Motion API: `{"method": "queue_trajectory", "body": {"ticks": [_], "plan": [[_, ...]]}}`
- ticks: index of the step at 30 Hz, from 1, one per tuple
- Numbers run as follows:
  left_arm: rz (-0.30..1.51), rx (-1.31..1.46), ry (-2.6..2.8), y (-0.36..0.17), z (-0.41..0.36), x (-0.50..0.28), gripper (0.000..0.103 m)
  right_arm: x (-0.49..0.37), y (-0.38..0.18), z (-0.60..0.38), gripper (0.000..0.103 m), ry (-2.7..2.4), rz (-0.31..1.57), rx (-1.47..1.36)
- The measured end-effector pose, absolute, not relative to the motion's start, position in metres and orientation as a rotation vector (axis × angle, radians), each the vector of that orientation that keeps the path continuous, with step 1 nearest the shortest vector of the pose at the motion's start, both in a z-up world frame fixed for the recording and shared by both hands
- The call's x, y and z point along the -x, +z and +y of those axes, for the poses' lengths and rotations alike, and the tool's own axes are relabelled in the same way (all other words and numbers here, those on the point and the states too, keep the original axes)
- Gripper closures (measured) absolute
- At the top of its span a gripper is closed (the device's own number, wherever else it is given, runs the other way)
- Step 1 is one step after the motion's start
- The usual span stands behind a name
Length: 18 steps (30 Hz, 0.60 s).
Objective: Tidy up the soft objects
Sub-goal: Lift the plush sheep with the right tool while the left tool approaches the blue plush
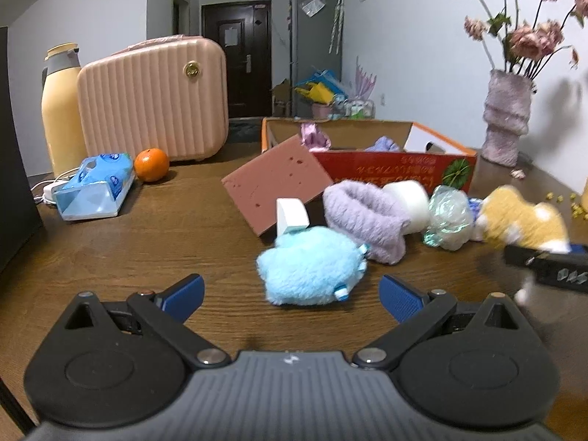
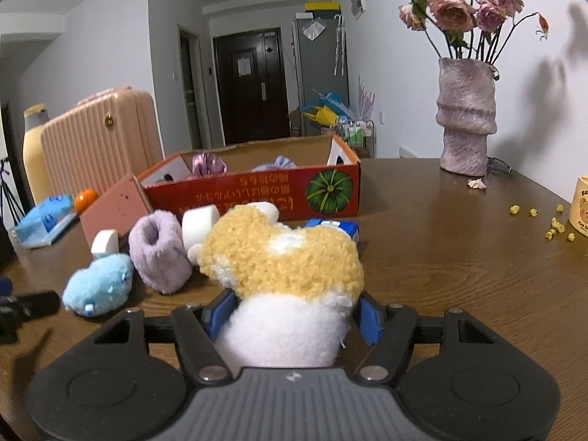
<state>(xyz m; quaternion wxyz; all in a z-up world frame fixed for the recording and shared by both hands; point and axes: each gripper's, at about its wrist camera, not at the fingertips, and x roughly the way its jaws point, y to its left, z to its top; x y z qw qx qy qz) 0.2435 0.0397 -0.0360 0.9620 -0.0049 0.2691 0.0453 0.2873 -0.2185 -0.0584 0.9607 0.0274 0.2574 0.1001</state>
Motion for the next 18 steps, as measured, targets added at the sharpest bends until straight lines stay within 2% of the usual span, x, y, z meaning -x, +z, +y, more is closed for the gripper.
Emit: {"method": "queue_trajectory", "body": {"ticks": [18], "plan": [[0.579, -0.027, 0.078, -0.045, 0.034, -0.268, 0.0, -0.277, -0.046, -0.236, 0.037, 0.194, 0.441, -0.136]]}}
